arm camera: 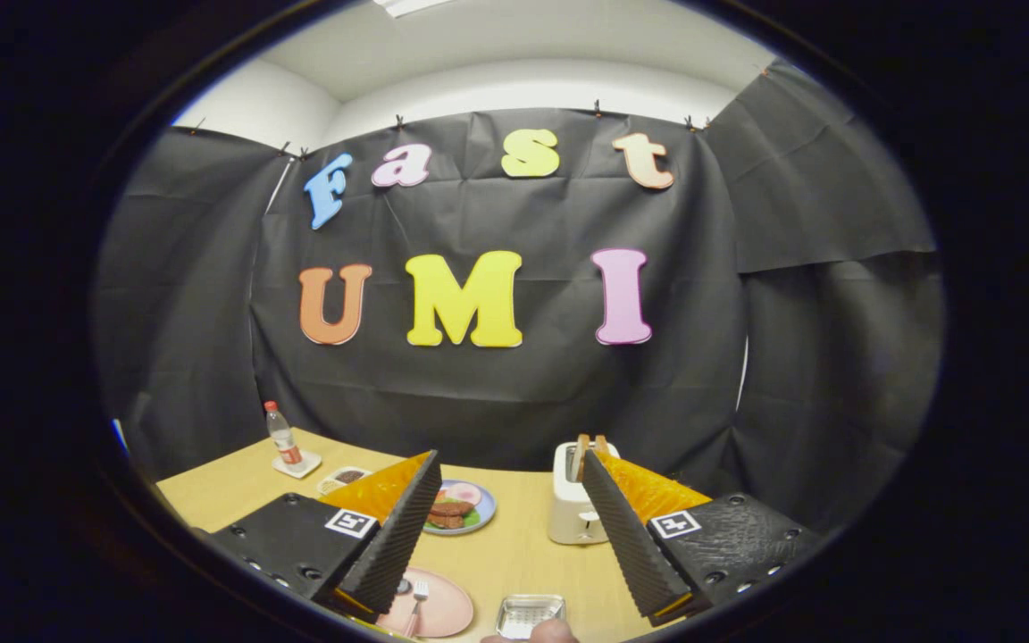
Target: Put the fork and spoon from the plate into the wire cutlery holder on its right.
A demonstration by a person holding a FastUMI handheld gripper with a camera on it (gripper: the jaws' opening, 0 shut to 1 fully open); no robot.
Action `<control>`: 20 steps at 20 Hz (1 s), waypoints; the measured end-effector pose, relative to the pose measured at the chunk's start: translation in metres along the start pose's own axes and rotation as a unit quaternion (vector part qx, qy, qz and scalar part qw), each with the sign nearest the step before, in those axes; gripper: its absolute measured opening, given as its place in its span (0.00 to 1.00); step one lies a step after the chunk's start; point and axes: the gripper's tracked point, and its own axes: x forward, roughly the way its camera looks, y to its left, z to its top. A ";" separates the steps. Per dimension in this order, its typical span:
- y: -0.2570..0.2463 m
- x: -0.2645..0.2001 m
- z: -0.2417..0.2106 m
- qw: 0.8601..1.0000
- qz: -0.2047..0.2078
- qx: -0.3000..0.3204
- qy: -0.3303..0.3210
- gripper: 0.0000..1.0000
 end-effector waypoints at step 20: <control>0.075 -0.028 -0.152 0.971 0.082 -0.040 0.223 0.96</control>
